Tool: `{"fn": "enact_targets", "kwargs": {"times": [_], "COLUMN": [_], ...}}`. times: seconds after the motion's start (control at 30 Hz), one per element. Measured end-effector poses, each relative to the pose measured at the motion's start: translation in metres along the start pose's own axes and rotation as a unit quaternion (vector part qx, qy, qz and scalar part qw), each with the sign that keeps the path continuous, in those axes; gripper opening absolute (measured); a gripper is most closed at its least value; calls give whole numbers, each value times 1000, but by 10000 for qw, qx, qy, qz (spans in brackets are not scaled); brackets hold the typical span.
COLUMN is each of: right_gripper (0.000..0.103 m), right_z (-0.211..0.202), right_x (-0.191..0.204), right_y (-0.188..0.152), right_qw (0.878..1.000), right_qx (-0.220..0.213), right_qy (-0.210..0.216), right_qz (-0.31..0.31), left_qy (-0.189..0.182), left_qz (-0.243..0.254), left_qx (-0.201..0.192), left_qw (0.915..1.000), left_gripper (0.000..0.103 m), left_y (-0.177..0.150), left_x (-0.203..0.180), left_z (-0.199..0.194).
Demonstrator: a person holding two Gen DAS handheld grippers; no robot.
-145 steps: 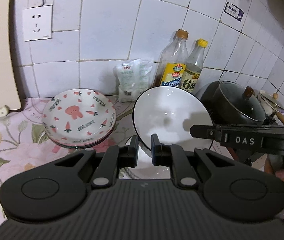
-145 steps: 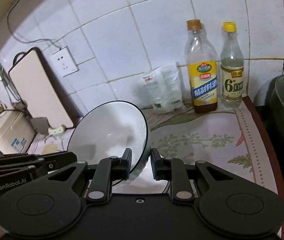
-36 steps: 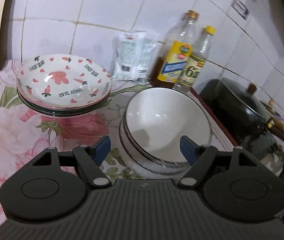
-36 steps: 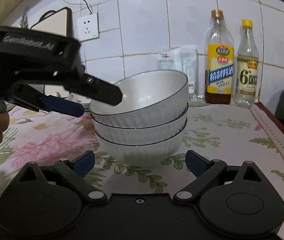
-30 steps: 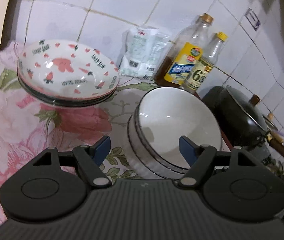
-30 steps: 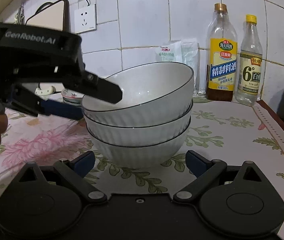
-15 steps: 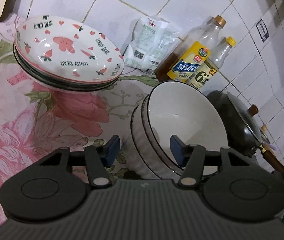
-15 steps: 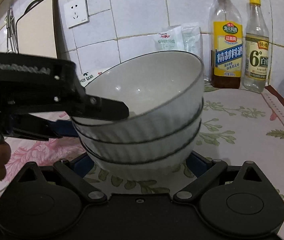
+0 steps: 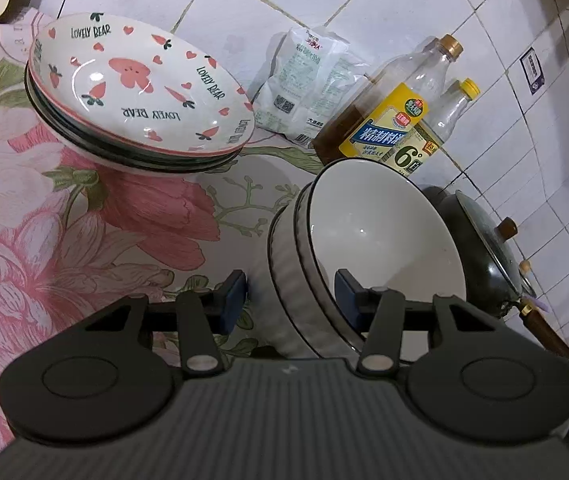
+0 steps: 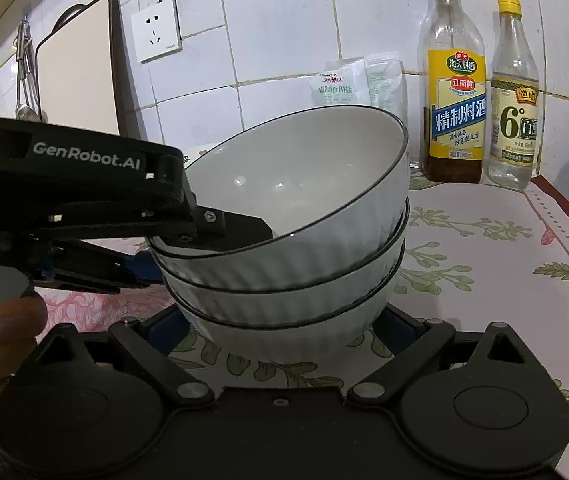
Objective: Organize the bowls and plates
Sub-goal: 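Lift the bowl stack with both tools and carry it over the plate stack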
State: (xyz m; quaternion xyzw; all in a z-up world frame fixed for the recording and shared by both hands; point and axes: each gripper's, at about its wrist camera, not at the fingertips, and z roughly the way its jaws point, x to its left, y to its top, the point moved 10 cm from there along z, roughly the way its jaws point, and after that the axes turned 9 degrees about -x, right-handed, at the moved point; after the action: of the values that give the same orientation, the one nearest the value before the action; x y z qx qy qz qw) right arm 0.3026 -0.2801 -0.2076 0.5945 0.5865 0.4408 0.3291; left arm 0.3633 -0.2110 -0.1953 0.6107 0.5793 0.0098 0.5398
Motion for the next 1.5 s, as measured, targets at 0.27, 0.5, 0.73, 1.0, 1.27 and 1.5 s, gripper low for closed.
{"fn": "enact_targets", "kwargs": {"times": [0.27, 0.5, 0.73, 1.0, 1.27, 1.5], "right_gripper": [99, 99, 99, 99, 99, 99], "right_z": [-3, -19, -45, -63, -49, -17], "right_x": [4, 14, 38, 66, 91, 114], "right_y": [0, 3, 14, 39, 74, 106], "right_qw": [9999, 9990, 9985, 9982, 9962, 9927], "right_qx": [-70, -403, -448, -304, -211, -380], "right_qy": [-22, 26, 183, 453, 778, 999], "right_qz": [-104, -209, -256, -233, -327, -556], "left_qy": [82, -18, 60, 328, 510, 624], "left_qz": [450, 684, 893, 911, 887, 753], "left_qx": [48, 3, -108, -263, -281, -518], "left_qw": [9989, 9977, 9959, 9950, 9944, 9939], "left_gripper": [45, 45, 45, 45, 45, 45], "left_y": [-6, -3, 1, 22, 67, 114], "left_x": [-8, -14, -25, -30, -21, 2], "left_z": [0, -23, -64, -104, -119, -118]}}
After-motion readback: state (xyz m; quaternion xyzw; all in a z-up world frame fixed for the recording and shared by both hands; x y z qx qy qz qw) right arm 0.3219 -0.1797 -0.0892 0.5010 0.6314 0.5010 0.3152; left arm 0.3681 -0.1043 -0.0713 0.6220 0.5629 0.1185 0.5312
